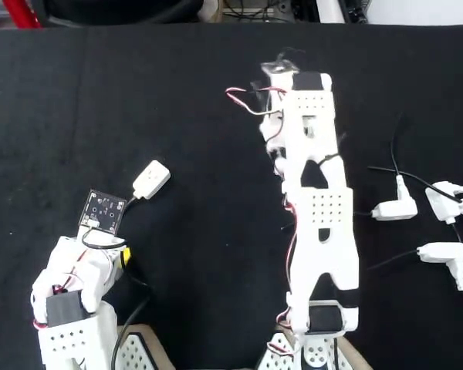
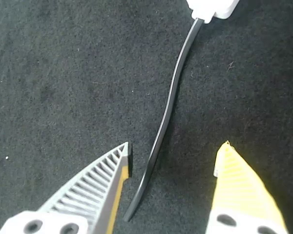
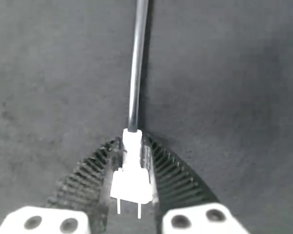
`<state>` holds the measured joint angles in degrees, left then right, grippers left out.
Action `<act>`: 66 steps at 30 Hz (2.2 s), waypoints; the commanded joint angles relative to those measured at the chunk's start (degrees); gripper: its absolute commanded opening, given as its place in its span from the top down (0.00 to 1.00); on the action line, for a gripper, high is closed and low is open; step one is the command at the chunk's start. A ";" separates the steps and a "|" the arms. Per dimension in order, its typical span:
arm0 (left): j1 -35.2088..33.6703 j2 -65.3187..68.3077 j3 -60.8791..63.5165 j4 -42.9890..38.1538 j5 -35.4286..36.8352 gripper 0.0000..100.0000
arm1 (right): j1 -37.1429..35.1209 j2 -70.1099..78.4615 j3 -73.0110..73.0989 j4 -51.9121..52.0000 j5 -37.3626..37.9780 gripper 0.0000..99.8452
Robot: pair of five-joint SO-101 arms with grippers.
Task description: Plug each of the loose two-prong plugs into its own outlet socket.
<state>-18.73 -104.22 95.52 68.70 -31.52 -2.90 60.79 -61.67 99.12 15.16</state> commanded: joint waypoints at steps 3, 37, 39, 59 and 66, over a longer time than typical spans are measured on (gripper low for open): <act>0.13 -0.26 -0.31 -0.62 -0.35 0.72 | -4.13 -12.09 8.75 2.11 5.54 0.99; 0.04 -0.26 -0.31 -0.62 -0.35 0.72 | -19.08 -51.91 82.33 -45.63 3.69 0.77; 0.04 -0.26 -0.31 -0.62 -0.35 0.72 | -19.52 -51.65 80.84 -43.78 3.87 0.76; 0.04 -0.18 -0.31 -0.62 -0.35 0.72 | -15.38 -46.11 73.80 -34.90 14.51 0.82; 0.04 -0.18 -0.31 -0.62 -0.35 0.72 | -12.66 -44.53 69.14 -30.77 14.95 0.82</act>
<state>-18.73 -104.22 95.52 68.70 -31.52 -16.62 16.92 11.38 66.51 29.58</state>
